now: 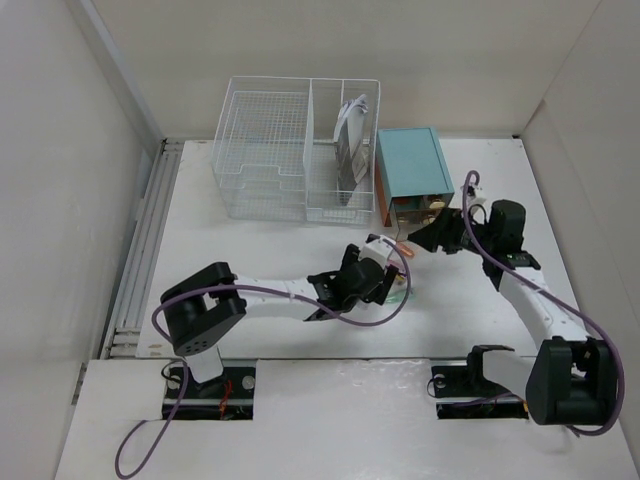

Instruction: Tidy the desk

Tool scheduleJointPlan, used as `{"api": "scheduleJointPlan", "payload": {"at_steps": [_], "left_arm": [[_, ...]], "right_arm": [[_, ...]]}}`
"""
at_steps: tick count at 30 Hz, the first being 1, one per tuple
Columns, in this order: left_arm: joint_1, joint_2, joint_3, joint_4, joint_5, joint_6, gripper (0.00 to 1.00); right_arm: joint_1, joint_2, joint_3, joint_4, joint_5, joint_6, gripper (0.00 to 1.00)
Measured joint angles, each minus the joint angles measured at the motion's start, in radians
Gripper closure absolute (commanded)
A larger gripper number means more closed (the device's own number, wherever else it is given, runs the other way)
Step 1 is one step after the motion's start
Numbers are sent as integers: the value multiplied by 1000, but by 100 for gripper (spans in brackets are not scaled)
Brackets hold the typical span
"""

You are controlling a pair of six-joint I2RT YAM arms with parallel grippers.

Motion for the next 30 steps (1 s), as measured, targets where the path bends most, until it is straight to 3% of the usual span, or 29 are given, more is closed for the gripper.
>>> {"api": "scheduleJointPlan", "payload": {"at_steps": [5, 13, 16, 17, 21, 30], "left_arm": [[6, 35, 23, -27, -15, -10, 51], [6, 48, 56, -72, -17, -21, 50], [6, 59, 76, -90, -18, -24, 67], [6, 65, 86, -97, -19, -26, 83], [6, 88, 121, -121, -27, -28, 99], [6, 48, 137, -215, -55, -39, 100]], "right_arm": [[-79, -35, 30, -5, -43, 12, 22], [-192, -43, 51, -5, -110, 40, 22], [-217, -43, 51, -6, -131, 49, 22], [-224, -44, 51, -5, -138, 51, 22], [-251, -44, 51, -6, -159, 55, 22], [-280, -57, 51, -6, -195, 63, 22]]}}
